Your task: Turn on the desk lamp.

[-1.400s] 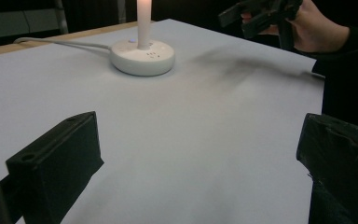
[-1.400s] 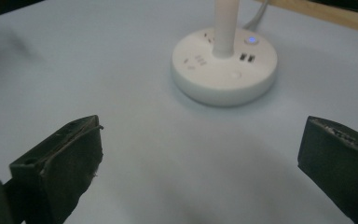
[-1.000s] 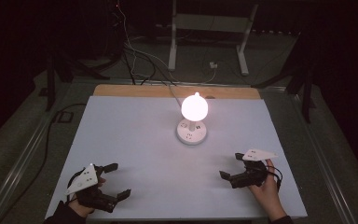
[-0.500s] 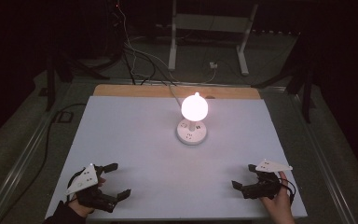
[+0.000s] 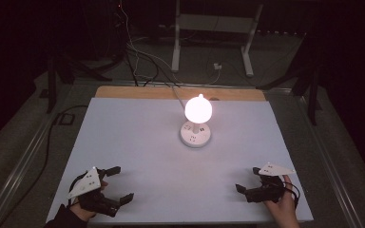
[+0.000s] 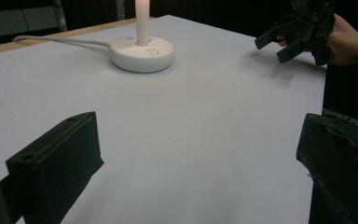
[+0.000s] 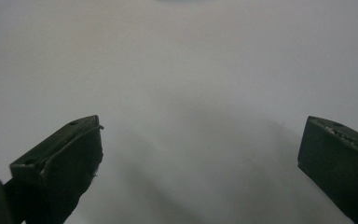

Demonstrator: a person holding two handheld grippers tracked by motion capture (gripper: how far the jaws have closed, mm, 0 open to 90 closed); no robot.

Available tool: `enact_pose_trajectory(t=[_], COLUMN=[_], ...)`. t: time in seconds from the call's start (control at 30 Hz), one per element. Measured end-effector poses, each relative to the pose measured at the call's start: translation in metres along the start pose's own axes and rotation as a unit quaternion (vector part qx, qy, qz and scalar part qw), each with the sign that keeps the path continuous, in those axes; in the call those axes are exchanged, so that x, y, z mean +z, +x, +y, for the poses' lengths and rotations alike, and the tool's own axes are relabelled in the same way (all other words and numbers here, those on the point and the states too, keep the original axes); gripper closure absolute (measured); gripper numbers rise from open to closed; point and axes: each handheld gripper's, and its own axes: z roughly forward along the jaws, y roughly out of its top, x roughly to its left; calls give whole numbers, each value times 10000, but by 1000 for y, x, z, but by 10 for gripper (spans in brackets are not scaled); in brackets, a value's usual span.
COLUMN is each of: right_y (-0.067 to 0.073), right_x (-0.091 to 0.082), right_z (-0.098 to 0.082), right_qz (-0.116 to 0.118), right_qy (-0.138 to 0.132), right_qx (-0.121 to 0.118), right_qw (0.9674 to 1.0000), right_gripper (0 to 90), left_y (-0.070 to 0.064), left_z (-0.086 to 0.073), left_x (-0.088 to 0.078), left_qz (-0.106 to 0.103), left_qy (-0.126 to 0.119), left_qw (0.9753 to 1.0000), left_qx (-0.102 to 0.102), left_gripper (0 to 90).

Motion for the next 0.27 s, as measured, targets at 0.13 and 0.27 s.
enact_pose_trajectory(t=[0.13,0.27], right_y=[1,1], right_x=[-1,-1], right_z=[0,1], right_qz=[14,30], right_qy=[-30,-23], right_qx=[0,3], right_qw=[10000,10000], right_gripper=[1,1], left_y=[0,0], left_z=[0,0], left_x=[0,0], left_qz=[5,-1], left_qy=[32,-2], left_qw=[10000,10000], left_qx=[11,-6], left_gripper=[4,4])
